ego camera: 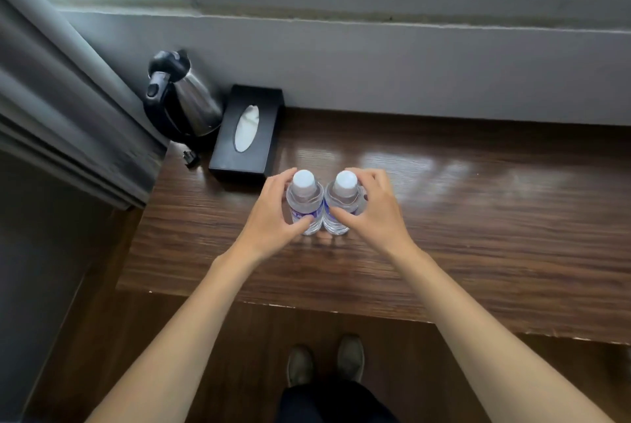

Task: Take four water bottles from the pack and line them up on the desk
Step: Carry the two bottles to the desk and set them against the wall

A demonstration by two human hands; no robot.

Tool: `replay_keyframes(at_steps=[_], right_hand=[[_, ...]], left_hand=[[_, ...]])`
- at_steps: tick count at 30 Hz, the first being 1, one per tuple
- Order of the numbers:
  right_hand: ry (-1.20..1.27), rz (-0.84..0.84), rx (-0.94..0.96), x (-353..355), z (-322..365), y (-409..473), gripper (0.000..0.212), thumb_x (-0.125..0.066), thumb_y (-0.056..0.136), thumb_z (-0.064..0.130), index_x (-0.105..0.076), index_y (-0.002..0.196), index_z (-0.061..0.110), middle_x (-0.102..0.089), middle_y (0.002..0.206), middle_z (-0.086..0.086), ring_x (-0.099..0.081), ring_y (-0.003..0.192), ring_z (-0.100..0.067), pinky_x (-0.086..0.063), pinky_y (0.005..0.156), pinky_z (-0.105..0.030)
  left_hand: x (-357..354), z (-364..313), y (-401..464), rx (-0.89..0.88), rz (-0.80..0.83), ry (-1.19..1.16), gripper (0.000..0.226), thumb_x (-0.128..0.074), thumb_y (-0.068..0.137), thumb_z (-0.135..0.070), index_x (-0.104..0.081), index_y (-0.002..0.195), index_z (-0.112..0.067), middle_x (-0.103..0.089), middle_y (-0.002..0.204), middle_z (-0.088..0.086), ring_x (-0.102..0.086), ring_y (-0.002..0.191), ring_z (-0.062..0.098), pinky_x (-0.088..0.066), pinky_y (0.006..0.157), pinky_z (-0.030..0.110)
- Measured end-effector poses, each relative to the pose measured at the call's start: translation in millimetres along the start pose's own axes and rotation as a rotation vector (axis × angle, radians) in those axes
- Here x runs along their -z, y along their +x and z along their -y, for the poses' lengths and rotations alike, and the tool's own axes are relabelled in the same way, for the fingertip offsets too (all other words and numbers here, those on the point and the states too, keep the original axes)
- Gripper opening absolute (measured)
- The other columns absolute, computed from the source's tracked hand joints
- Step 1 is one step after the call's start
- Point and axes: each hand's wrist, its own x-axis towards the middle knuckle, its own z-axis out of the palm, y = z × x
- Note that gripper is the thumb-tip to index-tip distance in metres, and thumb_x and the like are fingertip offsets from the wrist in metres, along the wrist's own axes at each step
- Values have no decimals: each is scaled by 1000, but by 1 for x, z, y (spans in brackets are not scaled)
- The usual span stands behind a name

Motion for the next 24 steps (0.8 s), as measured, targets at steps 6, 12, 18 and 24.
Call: replay_keyframes(at_steps=[6, 12, 18, 24], right_hand=[[161, -4, -135, -30, -30, -17, 70, -78, 67, 24, -47, 130, 28, -50, 123, 7, -50, 115, -9, -49, 99, -41], [305, -108, -204, -53, -37, -18, 73, -83, 72, 25, -44, 135, 26, -55, 133, 8, -53, 121, -8, -51, 100, -37], [325, -176, -208, -65, -40, -16, 72, -83, 73, 21, -45, 135, 24, -59, 134, 4, -55, 119, -10, -49, 96, -28], [337, -158, -171, -72, -52, -9, 72, -83, 72, 17, -46, 133, 26, -62, 128, 9, -58, 117, -8, -46, 89, -14]], left_hand=[[-30, 38, -8, 77, 20, -137, 85, -85, 71, -25, -38, 142, -28, -54, 139, -9, -52, 129, 4, -44, 110, 36], [-39, 59, 2, 68, 18, -280, 78, -83, 77, -16, -42, 144, -17, -57, 140, -7, -52, 131, 4, -43, 113, 38], [-50, 62, 6, 57, -116, -277, 67, -86, 73, -17, -54, 131, -15, -64, 129, -4, -61, 119, 9, -52, 103, 35], [-63, 54, 0, 80, -306, -269, 65, -88, 69, -22, -53, 123, -18, -61, 116, -11, -61, 110, 7, -52, 91, 15]])
